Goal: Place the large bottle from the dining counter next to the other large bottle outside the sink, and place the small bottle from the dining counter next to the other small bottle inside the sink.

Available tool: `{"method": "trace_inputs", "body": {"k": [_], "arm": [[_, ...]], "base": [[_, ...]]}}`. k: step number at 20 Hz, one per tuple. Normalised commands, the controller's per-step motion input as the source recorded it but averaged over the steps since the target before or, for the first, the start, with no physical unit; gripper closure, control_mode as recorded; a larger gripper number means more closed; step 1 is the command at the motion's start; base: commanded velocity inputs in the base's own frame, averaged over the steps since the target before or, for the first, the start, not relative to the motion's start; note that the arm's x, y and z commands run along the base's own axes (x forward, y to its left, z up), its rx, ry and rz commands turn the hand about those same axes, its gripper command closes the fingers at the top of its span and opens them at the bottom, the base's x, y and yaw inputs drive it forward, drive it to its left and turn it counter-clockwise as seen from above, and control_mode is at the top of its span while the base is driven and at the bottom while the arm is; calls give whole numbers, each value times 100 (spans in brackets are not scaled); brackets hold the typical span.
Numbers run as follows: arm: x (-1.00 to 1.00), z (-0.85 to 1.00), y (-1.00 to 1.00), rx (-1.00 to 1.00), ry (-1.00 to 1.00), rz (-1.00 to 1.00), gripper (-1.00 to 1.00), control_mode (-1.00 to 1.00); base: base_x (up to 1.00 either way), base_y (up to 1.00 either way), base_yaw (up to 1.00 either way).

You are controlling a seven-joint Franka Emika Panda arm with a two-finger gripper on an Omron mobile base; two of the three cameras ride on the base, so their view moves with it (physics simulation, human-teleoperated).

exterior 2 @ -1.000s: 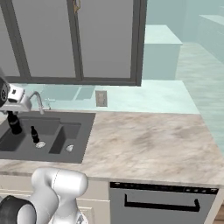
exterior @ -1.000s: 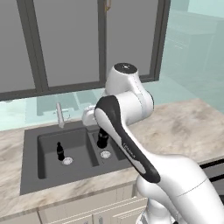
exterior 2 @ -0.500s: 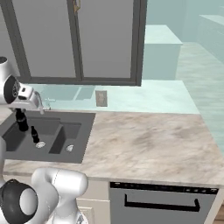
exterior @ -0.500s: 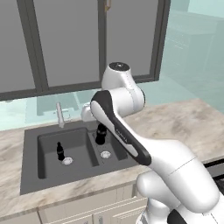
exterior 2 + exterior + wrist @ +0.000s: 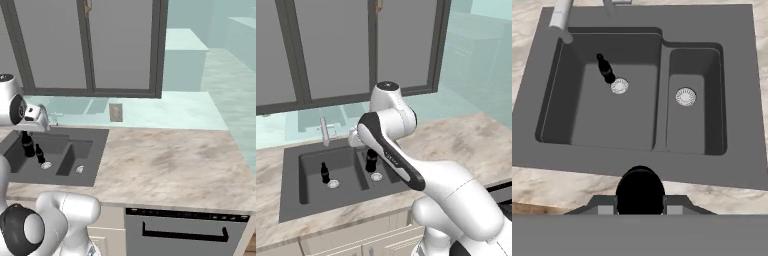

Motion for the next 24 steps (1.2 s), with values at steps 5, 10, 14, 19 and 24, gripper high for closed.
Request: {"method": "trace_inputs", "body": {"k": [5, 10, 14, 19, 24], "arm": [[26, -33, 0, 0, -1, 0, 100, -100], [27, -37, 3, 0, 0, 0, 100, -100], [33, -47, 15, 0, 0, 0, 100, -100], [34, -42, 34, 0, 0, -3, 100, -100], [15, -12, 18, -1, 0, -3, 100, -100]], "base": [[0, 0, 0], [0, 0, 0], [0, 0, 0], [0, 0, 0], [0, 0, 0]]}}
